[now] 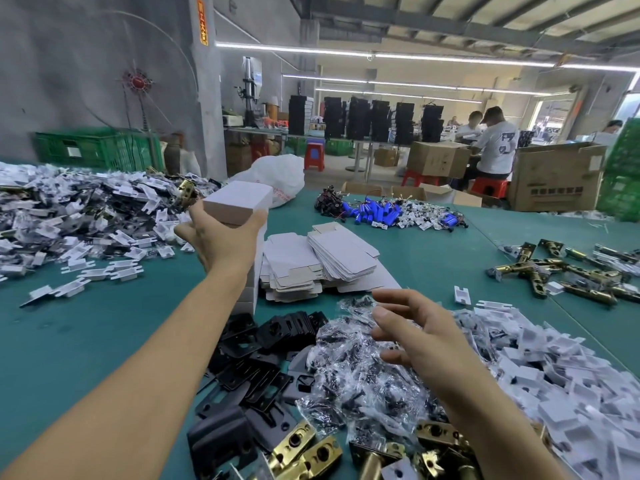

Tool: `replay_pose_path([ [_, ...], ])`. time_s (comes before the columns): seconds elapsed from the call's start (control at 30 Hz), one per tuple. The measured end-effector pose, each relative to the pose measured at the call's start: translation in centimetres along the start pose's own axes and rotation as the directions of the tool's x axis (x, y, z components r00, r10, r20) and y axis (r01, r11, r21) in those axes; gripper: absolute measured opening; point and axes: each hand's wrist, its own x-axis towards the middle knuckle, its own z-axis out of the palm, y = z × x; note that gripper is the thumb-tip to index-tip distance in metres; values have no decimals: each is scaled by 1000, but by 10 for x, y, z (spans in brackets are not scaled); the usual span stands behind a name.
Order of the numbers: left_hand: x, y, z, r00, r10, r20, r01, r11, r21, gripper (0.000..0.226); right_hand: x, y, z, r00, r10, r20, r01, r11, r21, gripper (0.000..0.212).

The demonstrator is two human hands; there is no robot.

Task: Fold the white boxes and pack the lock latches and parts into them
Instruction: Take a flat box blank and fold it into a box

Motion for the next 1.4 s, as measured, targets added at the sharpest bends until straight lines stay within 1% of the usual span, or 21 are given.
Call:
replay_pose_path([
  [0.17,8,-2,3,990,63,-124,-43,987,153,81,1,1,-1,1000,4,5,-4,1000,12,16],
  [0.27,12,-1,9,990,71,-126,-48,982,181,82,1,2,-1,1000,3,13,-4,1000,21,16],
  [0.37,15,-1,14,992,71,-102,-48,976,212,88,2,2,-2,1000,6,16,-7,999,40,16],
  [0.5,13,-4,14,990,87,-112,-62,976,207,90,3,4,-3,1000,-2,29,1,999,33,15],
  [0.77,15,-6,10,986,105,-127,-89,988,126,88,4,5,-2,999,-9,36,8,999,40,13],
  [1.17,20,-10,5,998,64,-24,-58,982,179,94,3,5,-2,999,-4,42,2,999,35,14],
  [1.4,16,-14,4,995,94,-45,-84,978,190,104,4,4,-2,999,2,45,-4,999,40,13],
])
